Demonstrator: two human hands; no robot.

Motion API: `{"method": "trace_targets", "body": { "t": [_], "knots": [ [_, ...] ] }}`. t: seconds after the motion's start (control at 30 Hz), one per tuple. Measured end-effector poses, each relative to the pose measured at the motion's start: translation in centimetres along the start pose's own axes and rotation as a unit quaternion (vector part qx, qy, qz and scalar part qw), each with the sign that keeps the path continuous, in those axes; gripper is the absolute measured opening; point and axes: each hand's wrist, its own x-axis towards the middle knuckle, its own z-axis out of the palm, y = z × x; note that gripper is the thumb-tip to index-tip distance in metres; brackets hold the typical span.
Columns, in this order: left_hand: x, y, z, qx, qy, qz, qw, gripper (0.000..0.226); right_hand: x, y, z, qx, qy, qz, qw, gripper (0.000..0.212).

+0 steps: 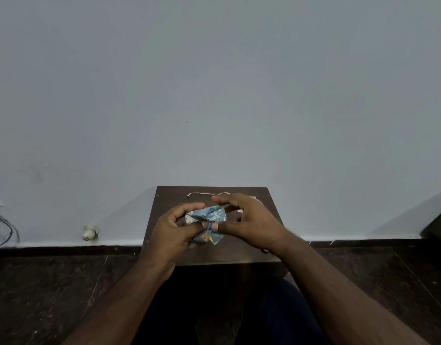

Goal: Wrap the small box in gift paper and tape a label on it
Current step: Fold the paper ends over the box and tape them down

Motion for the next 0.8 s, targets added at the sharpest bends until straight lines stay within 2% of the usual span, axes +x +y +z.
{"method": "trace_targets", "body": {
  "t": [0.2, 0.37, 0.6, 0.7, 0.8],
  "knots": [
    [0.1, 0.0, -0.1, 0.014, 0.006, 0.006, 1.0, 0.033, 0.1, -0.2, 1.1, 0.098, 0.027, 0.062, 0.993, 0.049],
    [0.2, -0.2, -0.1, 0.022, 0.017, 0.009, 1.0, 0.033, 0.1, -0.5, 1.2, 0.095, 0.007, 0.075, 0.993, 0.055],
    [0.1, -0.2, -0.1, 0.029, 0.026, 0.014, 0.999, 0.032, 0.0, -1.0, 1.6, 0.171, -0.03, 0.091, 0.981, 0.058],
    [0.0, 0.0, -0.1, -0.008, 0.03, 0.008, 0.999, 0.028, 0.2, -0.9, 1.7, 0.178, -0.011, 0.083, 0.98, 0.054],
    [0.3, 0.3, -0.5, -0.109, 0.021, -0.027, 0.993, 0.029, 0.0, -0.4, 1.1, 0.271, 0.018, 0.084, 0.959, 0.046]
  ]
}}
